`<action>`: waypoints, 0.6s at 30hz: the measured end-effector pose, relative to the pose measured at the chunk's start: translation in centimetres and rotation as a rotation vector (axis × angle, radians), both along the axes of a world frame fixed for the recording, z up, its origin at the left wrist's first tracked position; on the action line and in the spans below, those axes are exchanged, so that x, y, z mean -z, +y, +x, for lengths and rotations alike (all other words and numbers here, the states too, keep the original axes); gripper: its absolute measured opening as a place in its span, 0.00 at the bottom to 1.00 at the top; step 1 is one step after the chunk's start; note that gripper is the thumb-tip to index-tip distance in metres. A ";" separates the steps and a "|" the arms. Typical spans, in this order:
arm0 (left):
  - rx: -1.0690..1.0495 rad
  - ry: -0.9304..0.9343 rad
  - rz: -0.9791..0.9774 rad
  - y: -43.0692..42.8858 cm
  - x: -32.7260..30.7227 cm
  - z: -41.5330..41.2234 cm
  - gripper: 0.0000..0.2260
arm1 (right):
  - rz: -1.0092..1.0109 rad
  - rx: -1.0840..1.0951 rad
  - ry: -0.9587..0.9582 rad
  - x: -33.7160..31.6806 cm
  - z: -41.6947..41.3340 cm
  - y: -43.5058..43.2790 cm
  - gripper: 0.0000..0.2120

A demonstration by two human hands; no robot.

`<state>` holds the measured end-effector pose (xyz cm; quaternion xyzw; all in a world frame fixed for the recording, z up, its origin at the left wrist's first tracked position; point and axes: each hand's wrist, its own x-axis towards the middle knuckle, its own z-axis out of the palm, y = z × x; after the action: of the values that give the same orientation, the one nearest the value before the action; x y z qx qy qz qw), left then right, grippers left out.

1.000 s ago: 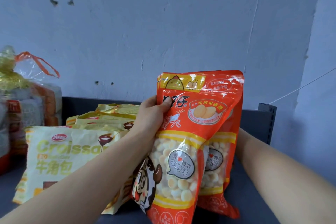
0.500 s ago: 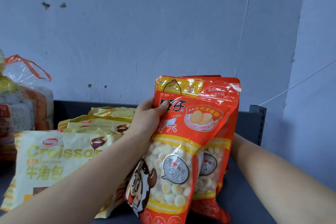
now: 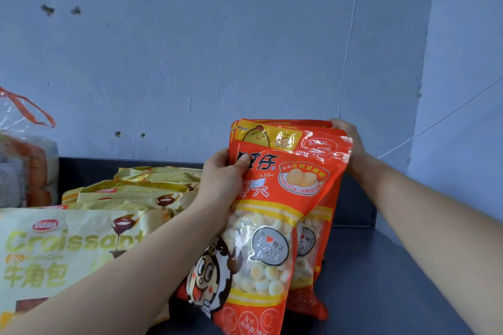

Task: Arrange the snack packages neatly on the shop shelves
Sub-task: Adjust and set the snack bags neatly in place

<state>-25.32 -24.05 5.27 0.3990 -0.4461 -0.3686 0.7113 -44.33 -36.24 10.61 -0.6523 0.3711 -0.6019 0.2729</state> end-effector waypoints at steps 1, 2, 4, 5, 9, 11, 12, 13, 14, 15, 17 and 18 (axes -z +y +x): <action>-0.032 -0.010 -0.011 -0.6 0.1 -0.2 0.04 | -0.002 0.023 0.000 -0.4 -0.1 0.1 0.08; -0.069 -0.017 -0.031 -1.2 0.1 -0.4 0.04 | -0.003 0.017 -0.009 -0.6 -0.4 -0.3 0.05; -0.162 -0.044 -0.081 -2.4 0.2 -0.9 0.05 | 0.070 -0.069 -0.049 -1.1 -0.9 -0.4 0.03; -0.205 -0.071 -0.104 -2.9 0.4 -1.1 0.06 | 0.120 -0.103 -0.031 -1.0 -1.1 -0.5 0.02; -0.289 -0.150 -0.121 -4.4 1.2 -1.5 0.06 | 0.285 -0.147 0.005 -0.3 -0.6 -1.4 0.07; -0.306 -0.138 -0.118 -4.8 1.4 -1.5 0.07 | 0.308 -0.159 -0.027 0.4 -0.4 -2.0 0.08; -0.308 -0.113 -0.125 -5.0 1.4 -1.5 0.07 | 0.316 -0.167 -0.043 0.7 -0.3 -2.2 0.08; -0.309 -0.088 -0.139 -5.0 1.4 -1.6 0.07 | 0.323 -0.179 -0.051 1.1 -0.3 -2.4 0.09; -0.312 -0.075 -0.154 -5.1 1.4 -1.7 0.07 | 0.332 -0.193 -0.050 1.5 -0.3 -2.6 0.11; -0.319 -0.072 -0.166 -5.1 1.4 -1.9 0.06 | 0.345 -0.190 -0.042 1.8 -0.3 -2.6 0.14; -0.329 -0.076 -0.177 -5.2 1.7 -2.2 0.05 | 0.374 -0.174 0.000 2.6 -0.3 -2.5 0.18; -0.335 -0.089 -0.176 -5.2 1.8 -2.2 0.04 | 0.385 -0.163 0.013 2.9 -0.3 -2.4 0.18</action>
<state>-27.53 -29.25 3.45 0.4197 -0.4350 -0.1866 0.7744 -44.63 -38.68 7.68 -0.6200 0.4269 -0.4916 0.4378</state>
